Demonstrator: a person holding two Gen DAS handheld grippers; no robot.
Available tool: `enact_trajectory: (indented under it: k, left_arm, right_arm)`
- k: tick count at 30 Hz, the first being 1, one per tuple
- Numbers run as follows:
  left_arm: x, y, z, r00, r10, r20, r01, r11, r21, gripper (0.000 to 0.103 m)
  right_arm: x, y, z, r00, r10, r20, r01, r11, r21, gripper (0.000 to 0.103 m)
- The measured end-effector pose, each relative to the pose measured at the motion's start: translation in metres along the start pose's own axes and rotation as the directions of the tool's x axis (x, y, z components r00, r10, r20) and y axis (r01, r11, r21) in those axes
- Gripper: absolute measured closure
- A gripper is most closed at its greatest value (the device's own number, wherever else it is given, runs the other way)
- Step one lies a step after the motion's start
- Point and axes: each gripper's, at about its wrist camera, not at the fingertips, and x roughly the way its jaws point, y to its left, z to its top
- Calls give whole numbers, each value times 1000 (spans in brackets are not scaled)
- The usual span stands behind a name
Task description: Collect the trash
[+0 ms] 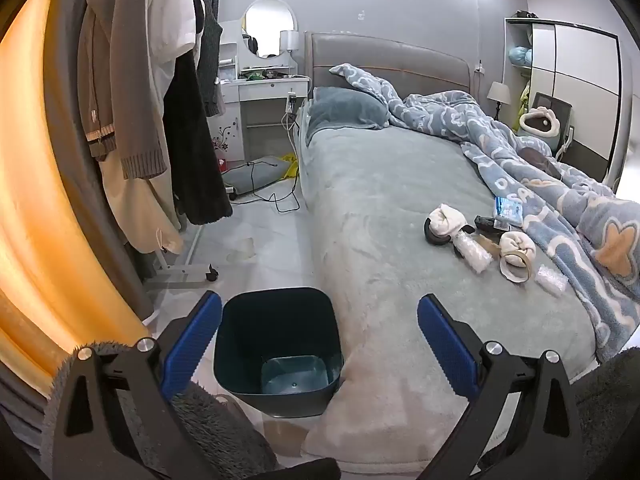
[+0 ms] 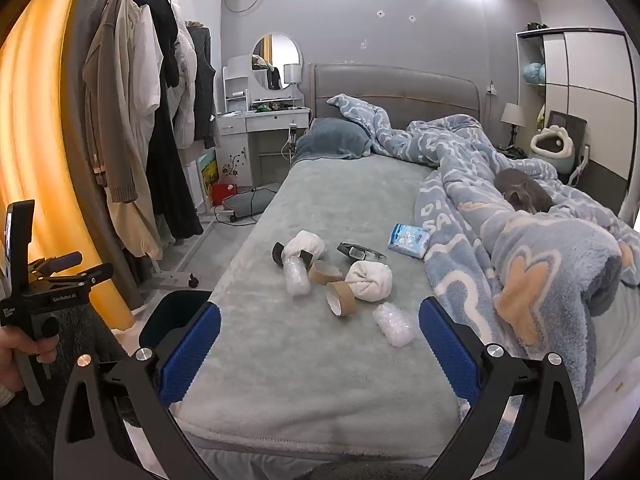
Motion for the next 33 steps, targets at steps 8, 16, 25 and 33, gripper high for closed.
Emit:
enact_trajectory:
  k: [8, 16, 25, 33]
  left_arm:
    - [0, -1, 0, 1000, -3, -3, 3, 1000, 0, 3]
    - [1, 0, 0, 1000, -6, -6, 6, 1000, -3, 3]
    - [0, 0, 0, 1000, -7, -5, 7, 1000, -6, 3]
    - [0, 0, 0, 1000, -7, -7, 7, 1000, -6, 3]
  right_arm:
    - [0, -1, 0, 1000, 12, 0, -12, 1000, 19, 3]
    - [-1, 0, -1, 1000, 7, -1, -7, 1000, 11, 3]
    - [0, -1, 0, 1000, 6, 2, -6, 1000, 11, 3]
    - [0, -1, 0, 1000, 5, 0, -5, 1000, 9, 3]
